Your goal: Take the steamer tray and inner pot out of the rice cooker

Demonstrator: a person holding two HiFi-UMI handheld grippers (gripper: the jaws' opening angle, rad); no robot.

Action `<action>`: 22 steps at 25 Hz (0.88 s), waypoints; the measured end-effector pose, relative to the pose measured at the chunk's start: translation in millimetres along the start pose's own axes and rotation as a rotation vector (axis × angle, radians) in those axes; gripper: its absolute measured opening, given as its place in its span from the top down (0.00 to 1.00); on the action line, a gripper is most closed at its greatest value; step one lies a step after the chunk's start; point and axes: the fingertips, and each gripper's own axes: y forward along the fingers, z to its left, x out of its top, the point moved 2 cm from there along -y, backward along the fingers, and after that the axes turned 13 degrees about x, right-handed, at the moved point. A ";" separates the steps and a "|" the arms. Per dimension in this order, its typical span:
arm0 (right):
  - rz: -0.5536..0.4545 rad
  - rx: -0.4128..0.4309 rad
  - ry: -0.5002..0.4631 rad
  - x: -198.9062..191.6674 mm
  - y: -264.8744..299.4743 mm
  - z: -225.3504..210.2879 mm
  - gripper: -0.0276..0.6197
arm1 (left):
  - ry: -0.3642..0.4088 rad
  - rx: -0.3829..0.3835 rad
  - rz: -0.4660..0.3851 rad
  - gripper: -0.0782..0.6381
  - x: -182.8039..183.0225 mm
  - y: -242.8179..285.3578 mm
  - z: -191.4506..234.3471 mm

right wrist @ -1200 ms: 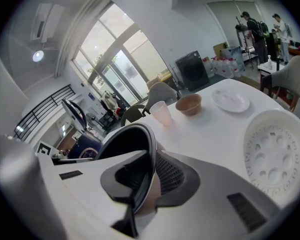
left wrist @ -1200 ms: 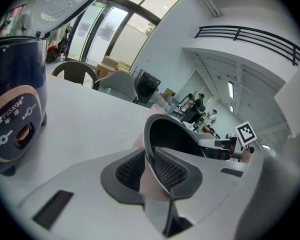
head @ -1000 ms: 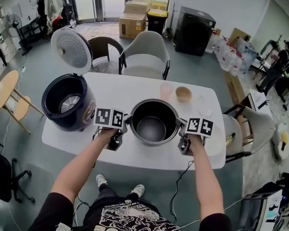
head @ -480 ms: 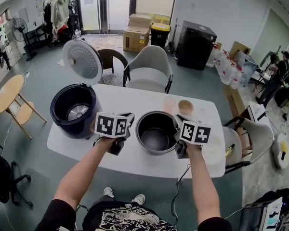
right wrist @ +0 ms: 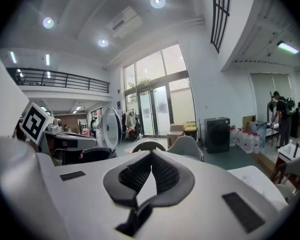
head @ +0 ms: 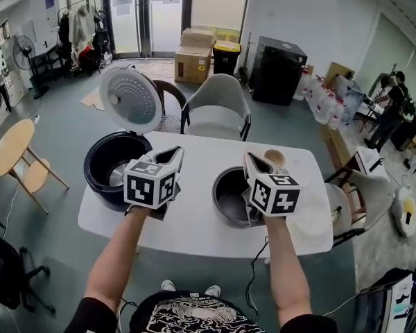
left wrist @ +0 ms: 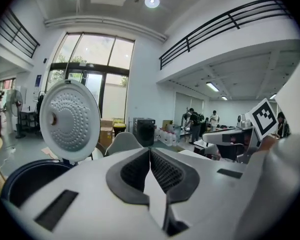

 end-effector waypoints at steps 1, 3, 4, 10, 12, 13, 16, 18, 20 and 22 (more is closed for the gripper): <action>-0.011 -0.003 -0.018 3.9 1.2 8.3 0.94 | 0.009 0.001 -0.011 0.87 2.6 -4.1 5.4; -0.036 -0.016 -0.057 11.6 2.7 20.4 0.94 | 0.023 0.002 -0.027 0.87 5.2 -8.4 13.0; -0.050 -0.027 -0.074 15.4 3.0 24.3 0.94 | 0.029 0.002 -0.031 0.87 5.7 -9.4 16.0; -0.098 -0.077 -0.106 22.5 1.2 33.8 0.94 | 0.059 0.026 -0.069 0.87 8.5 -17.8 32.6; -0.104 -0.083 -0.114 23.2 0.3 35.6 0.94 | 0.062 0.031 -0.074 0.87 8.2 -19.9 36.5; -0.103 -0.087 -0.119 22.8 0.3 36.2 0.94 | 0.061 0.033 -0.074 0.87 7.0 -20.2 37.9; -0.102 -0.104 -0.137 20.5 -1.3 34.7 0.94 | 0.059 0.032 -0.066 0.87 0.9 -16.7 37.2; -0.098 -0.110 -0.142 18.6 -2.6 33.3 0.94 | 0.064 0.031 -0.061 0.87 -2.0 -14.5 34.8; -0.095 -0.110 -0.138 18.4 -2.3 32.6 0.94 | 0.072 0.029 -0.060 0.87 -2.0 -13.4 33.8; -0.095 -0.109 -0.137 20.4 -2.0 32.0 0.94 | 0.076 0.027 -0.062 0.87 0.0 -11.9 33.5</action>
